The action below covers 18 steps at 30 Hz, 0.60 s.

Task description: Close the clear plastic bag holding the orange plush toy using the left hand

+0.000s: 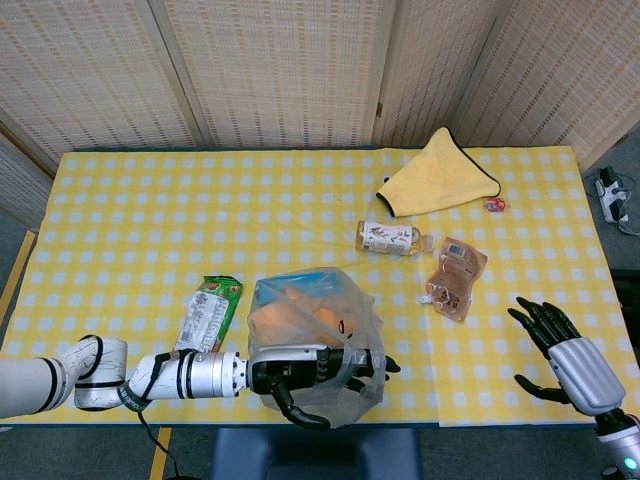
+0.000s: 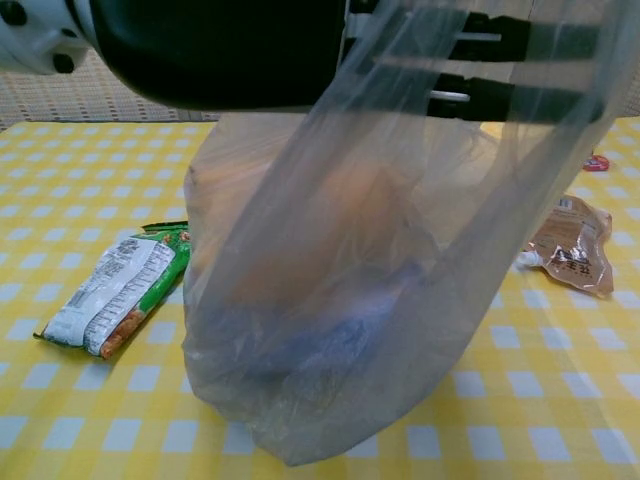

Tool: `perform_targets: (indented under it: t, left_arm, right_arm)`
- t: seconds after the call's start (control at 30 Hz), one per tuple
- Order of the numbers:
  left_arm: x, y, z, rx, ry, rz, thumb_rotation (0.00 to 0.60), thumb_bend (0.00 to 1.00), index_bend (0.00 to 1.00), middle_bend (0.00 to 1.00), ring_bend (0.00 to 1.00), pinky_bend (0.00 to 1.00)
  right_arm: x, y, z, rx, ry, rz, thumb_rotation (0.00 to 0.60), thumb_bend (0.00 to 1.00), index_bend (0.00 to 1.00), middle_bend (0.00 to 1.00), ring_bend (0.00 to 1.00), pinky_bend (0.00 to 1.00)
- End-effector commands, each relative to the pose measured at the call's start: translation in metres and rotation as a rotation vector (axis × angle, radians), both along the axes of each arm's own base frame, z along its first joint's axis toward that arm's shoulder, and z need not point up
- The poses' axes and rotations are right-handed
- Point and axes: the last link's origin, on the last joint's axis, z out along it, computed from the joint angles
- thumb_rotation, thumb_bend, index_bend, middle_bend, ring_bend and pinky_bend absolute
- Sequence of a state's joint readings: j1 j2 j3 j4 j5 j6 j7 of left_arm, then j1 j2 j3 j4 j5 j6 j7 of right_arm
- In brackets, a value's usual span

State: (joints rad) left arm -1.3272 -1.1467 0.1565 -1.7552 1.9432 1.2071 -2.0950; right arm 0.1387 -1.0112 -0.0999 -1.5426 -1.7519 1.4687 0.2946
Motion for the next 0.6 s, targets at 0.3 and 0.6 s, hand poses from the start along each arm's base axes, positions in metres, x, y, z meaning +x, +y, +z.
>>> perform_targets:
  t: [0.3, 0.6]
  left_arm:
    - [0.0088, 0.0022, -0.0027, 0.046, 0.006, 0.018, 0.6, 0.36, 0.07, 0.05, 0.0, 0.19]
    - [0.0098, 0.0079, -0.0064, 0.125, -0.015, 0.071, 0.6, 0.36, 0.07, 0.04, 0.0, 0.04]
  right_arm:
    - [-0.0002, 0.0001, 0.0007, 0.0, -0.002, 0.0, 0.6, 0.27, 0.0, 0.0, 0.0, 0.0]
    - [-0.0011, 0.0005, 0.0021, -0.003, -0.004, 0.0, 0.6, 0.27, 0.0, 0.0, 0.0, 0.0]
